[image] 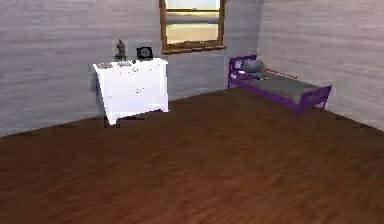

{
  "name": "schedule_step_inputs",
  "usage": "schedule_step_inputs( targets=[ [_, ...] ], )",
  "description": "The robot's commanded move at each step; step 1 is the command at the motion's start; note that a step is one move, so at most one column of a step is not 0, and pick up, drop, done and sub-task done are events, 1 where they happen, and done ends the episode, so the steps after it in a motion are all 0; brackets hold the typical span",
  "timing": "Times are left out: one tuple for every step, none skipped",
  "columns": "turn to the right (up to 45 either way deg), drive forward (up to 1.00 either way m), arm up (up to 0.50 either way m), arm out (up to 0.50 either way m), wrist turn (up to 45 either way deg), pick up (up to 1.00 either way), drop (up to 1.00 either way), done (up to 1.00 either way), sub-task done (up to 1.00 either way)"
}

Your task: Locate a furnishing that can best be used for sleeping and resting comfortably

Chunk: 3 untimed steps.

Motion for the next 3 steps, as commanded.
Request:
schedule_step_inputs(
  targets=[
    [42.0,0.00,0.00,0.00,0.0,0.00,0.00,0.00,0.00],
    [0.0,1.00,0.00,0.00,0.0,0.00,0.00,0.00,0.00],
    [0.0,1.00,0.00,0.00,0.0,0.00,0.00,0.00,0.00]
  ],
)
